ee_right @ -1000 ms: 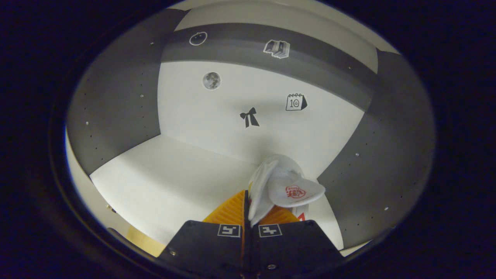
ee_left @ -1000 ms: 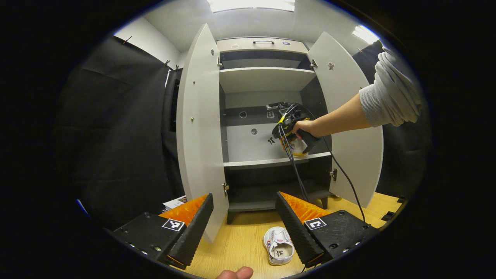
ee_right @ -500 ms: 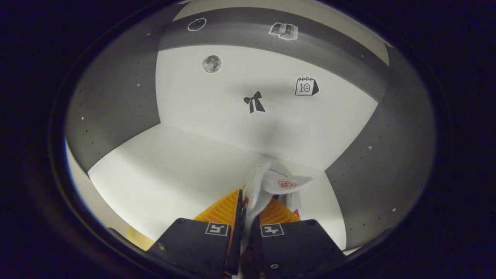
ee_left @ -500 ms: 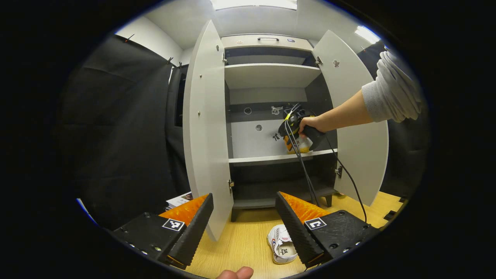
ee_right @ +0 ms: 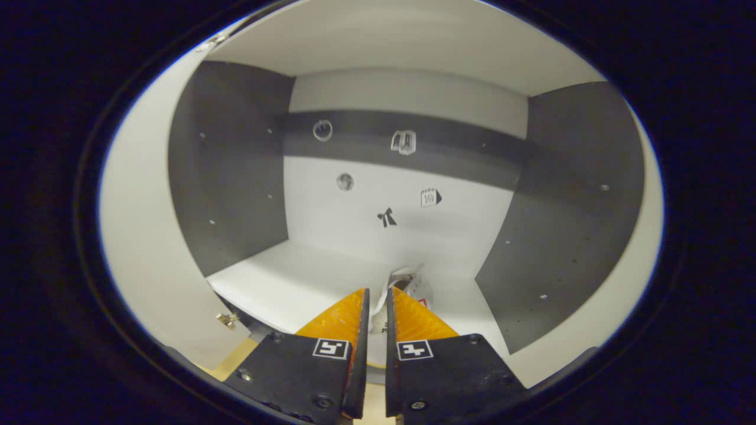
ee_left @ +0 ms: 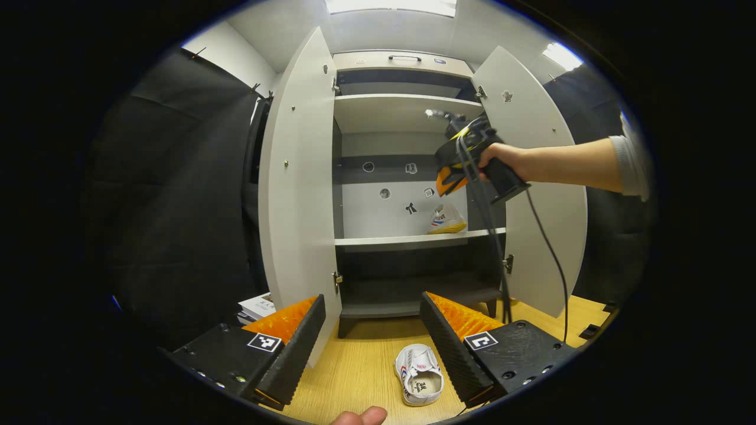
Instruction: Grab one shoe with the right hand and put it into the shoe cabinet, grab the other shoe with the left hand and put it into the shoe cabinet; then close the right door with the right hand and the left door with the left hand.
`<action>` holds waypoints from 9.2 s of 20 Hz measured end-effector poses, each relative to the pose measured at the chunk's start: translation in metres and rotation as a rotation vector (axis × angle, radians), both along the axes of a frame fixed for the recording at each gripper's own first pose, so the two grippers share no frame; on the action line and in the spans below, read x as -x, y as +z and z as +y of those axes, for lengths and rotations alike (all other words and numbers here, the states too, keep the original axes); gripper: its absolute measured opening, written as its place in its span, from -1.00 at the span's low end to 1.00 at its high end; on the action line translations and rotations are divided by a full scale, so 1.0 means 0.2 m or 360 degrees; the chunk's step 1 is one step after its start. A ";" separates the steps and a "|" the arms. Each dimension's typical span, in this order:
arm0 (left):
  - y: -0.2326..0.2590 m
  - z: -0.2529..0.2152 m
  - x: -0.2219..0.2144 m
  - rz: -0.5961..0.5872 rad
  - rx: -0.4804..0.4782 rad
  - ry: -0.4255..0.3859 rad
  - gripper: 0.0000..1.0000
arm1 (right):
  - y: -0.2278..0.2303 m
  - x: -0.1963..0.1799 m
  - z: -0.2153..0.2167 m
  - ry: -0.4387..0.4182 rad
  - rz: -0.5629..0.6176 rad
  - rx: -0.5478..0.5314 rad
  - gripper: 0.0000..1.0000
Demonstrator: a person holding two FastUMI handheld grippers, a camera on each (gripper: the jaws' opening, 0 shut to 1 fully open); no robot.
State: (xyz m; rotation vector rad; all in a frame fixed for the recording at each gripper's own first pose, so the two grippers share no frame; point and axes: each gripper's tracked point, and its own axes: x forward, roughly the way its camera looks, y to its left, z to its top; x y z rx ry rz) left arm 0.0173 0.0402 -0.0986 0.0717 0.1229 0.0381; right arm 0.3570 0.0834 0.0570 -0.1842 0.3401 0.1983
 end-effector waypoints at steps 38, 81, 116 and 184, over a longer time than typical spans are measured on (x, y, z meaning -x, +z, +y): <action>-1.25 -0.06 -0.06 0.1051 0.0137 -0.0067 0.92 | -0.69 1.75 -0.65 -0.0261 -0.0365 -0.0054 1.00; 0.30 0.14 -1.33 0.0280 0.0262 0.0176 -0.99 | -0.71 1.52 -0.45 -0.0141 -0.0364 -0.0069 1.00; 0.65 0.15 -1.05 0.0015 0.0074 0.0041 -0.24 | -0.70 1.52 -0.52 -0.0211 -0.0357 -0.0153 1.00; 0.14 -0.03 0.41 0.0056 -0.0004 0.0039 0.84 | 0.26 0.80 -0.69 -0.0223 -0.0708 -0.0348 0.89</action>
